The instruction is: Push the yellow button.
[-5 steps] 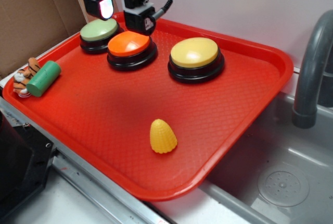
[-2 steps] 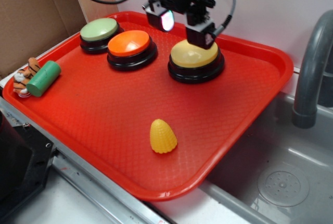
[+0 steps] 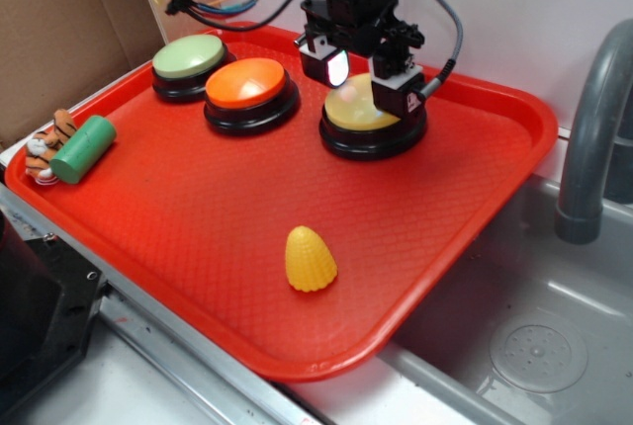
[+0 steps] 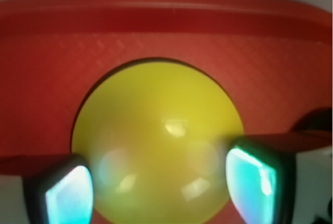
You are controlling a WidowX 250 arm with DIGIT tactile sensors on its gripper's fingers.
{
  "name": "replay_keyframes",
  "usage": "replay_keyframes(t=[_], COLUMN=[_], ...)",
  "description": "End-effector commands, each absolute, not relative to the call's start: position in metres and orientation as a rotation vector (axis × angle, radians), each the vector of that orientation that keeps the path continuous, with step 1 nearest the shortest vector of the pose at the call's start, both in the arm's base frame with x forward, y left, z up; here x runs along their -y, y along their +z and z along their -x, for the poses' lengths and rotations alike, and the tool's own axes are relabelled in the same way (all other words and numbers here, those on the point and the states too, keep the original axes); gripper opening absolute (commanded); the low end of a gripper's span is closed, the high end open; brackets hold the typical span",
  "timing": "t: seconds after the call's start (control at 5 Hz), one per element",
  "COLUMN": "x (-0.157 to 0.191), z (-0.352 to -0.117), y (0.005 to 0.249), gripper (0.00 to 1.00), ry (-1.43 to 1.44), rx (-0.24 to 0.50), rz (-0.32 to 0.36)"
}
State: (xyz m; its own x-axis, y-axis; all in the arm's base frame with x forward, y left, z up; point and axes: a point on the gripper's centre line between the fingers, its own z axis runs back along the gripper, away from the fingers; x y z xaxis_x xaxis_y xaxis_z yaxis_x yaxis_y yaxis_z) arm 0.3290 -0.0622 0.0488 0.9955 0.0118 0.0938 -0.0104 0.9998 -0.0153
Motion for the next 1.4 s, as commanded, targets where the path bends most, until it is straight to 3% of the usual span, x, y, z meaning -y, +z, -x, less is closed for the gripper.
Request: replay_keyframes(t=[0.0, 0.2, 0.4, 1.2], x=[0.057, 0.054, 0.05, 0.041], z=[-0.323, -0.309, -0.303, -0.281], y=[0.1, 0.14, 0.152, 0.169], gripper=[1.0, 1.0, 1.0, 1.0], ry=[-0.033, -0.045, -0.037, 0.031], rx=[0.117, 0.171, 0.15, 0.076], rz=[-0.048, -0.08, -0.07, -0.012])
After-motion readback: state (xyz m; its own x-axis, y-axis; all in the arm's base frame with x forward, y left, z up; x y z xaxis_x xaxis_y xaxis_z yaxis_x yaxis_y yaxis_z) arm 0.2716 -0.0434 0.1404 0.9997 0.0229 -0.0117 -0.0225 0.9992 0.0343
